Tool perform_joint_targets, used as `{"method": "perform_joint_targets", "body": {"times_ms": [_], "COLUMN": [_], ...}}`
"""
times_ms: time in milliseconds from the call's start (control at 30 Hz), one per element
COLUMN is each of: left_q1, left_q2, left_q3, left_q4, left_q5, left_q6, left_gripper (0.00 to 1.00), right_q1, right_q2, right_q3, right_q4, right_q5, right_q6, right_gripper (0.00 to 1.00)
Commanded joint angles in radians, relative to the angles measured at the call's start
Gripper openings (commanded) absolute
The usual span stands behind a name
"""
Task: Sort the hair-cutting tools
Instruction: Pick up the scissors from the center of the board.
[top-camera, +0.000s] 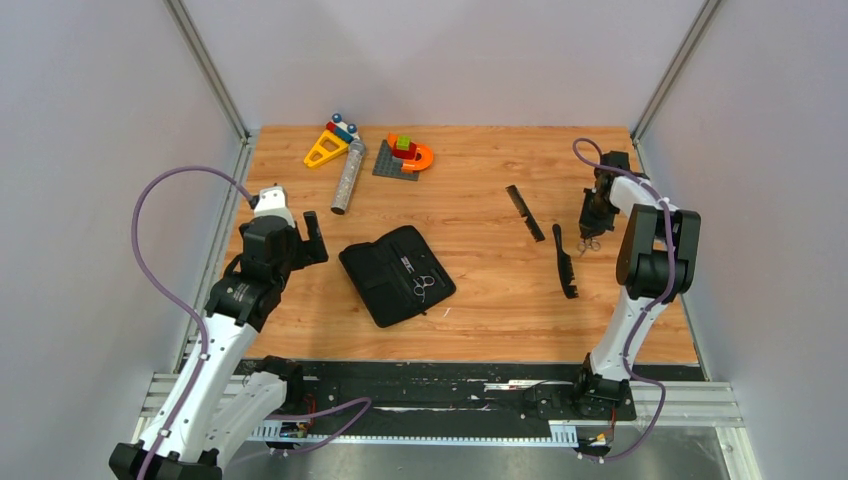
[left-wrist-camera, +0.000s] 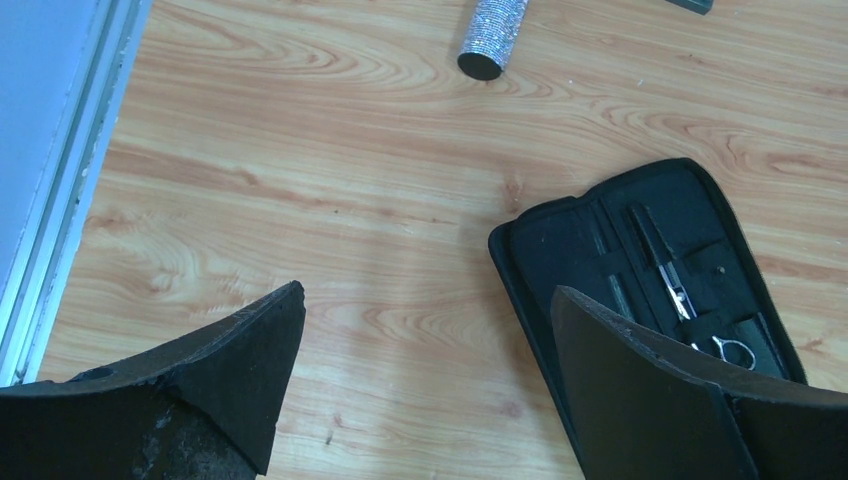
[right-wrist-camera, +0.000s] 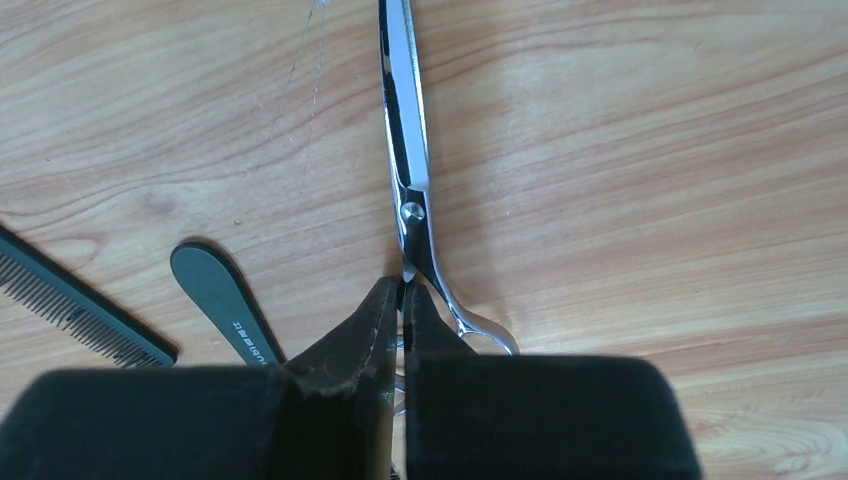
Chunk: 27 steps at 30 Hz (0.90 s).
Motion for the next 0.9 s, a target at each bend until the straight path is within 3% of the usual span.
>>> {"method": "perform_joint_targets", "body": {"times_ms": [0, 333, 867], "left_q1": [0.007, 0.007, 0.006], "left_q2": [0.003, 0.004, 0.168], "left_q3": [-0.004, 0.027, 0.094], "left_q4": [0.048, 0.054, 0.164], "left_q5": [0.031, 0.099, 0.518], "left_q6": [-0.001, 0.021, -0.015], "left_gripper": [1.0, 1.0, 1.0], "right_q1": [0.026, 0.212, 0.688], "right_q2": [-0.082, -0.236, -0.427], "right_q3": [-0.001, 0.012, -0.123], "right_q4": [0.019, 0.024, 0.11], "right_q5": [0.05, -0.04, -0.265], "right_q6": [-0.041, -0.091, -0.282], "right_gripper": [0.0, 0.0, 0.0]}}
